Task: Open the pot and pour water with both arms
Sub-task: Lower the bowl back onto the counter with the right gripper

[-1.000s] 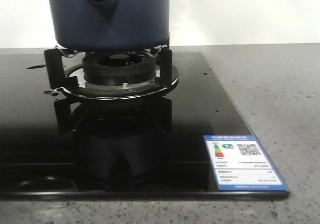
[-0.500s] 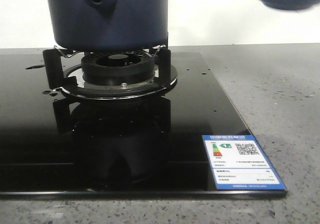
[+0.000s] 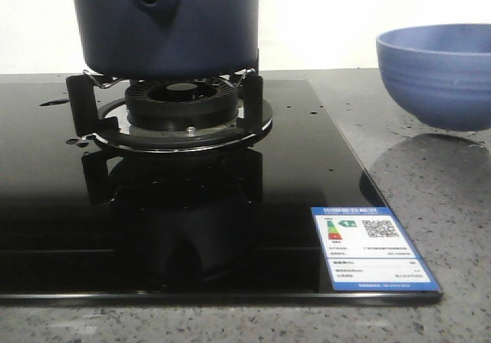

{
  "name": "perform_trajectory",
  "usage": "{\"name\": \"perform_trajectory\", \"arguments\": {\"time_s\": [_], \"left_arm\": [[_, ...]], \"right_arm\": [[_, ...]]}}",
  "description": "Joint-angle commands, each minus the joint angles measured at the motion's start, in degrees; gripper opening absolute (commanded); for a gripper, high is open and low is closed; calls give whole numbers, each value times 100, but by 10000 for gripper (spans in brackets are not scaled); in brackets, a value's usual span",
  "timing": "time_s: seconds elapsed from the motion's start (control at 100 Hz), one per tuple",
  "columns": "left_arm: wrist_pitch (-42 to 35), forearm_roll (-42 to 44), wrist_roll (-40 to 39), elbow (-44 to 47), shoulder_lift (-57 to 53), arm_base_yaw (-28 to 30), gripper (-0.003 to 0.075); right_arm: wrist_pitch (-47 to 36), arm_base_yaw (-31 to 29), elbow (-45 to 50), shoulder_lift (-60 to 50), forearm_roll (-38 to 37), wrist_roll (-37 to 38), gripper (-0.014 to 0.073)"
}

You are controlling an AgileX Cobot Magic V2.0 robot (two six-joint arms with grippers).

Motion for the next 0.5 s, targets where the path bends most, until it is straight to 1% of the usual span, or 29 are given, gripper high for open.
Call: {"name": "perform_trajectory", "arguments": {"time_s": [0.0, 0.49], "left_arm": [[-657, -85, -11, -207, -138, -53, 326], [-657, -85, -11, -207, -138, -53, 326]], "right_arm": [[-216, -29, -85, -156, 75, -14, -42], [-242, -29, -85, -154, -83, -14, -41]]}}
